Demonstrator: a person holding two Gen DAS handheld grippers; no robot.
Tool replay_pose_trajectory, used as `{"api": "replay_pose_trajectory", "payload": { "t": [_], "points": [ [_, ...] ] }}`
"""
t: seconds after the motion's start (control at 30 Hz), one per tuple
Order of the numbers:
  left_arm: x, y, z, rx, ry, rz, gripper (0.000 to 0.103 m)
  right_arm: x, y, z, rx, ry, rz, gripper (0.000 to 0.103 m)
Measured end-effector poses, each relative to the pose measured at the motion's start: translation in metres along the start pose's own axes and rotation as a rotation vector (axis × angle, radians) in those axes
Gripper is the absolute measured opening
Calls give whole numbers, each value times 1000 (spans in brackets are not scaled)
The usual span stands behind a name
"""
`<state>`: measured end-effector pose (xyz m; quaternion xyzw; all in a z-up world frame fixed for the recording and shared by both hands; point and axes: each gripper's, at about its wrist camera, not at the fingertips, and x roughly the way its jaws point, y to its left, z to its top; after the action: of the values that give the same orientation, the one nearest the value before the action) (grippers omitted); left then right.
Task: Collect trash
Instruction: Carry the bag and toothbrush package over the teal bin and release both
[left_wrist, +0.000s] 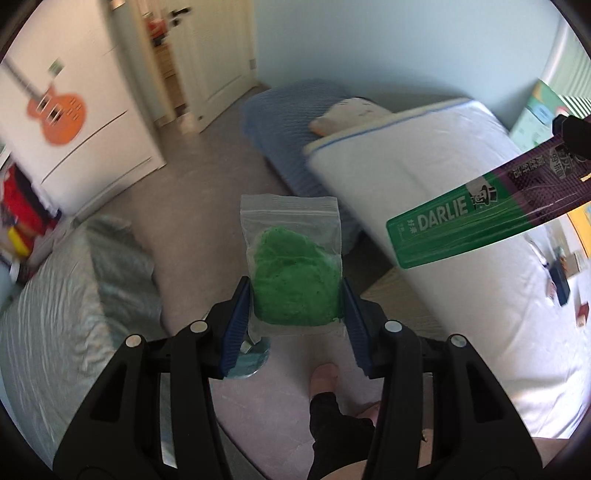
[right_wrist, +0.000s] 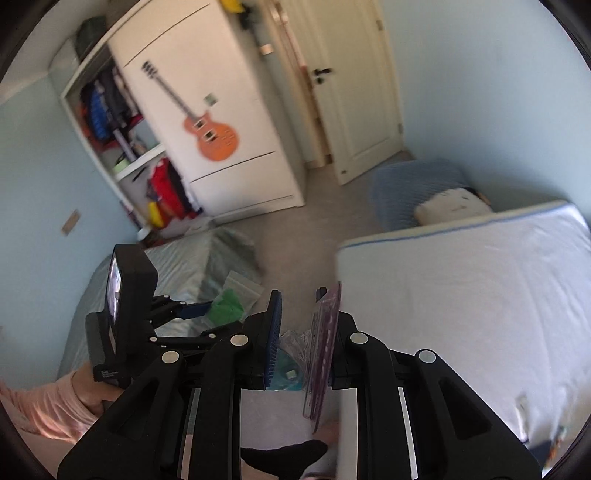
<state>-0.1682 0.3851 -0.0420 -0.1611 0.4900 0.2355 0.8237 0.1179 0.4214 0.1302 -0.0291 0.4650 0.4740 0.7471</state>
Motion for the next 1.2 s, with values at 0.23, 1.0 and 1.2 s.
{"api": "replay_pose_trajectory", "payload": {
  "t": [0.23, 1.0, 1.2],
  "points": [
    [9, 75, -18, -164, 39, 65, 46, 75, 58, 30, -122, 91, 134, 20],
    [30, 175, -56, -426, 114, 182, 46, 214, 152, 54, -310, 314, 322, 20],
    [34, 186, -64, -458, 129, 193, 46, 237, 163, 49, -335, 352, 341, 20]
  ]
}}
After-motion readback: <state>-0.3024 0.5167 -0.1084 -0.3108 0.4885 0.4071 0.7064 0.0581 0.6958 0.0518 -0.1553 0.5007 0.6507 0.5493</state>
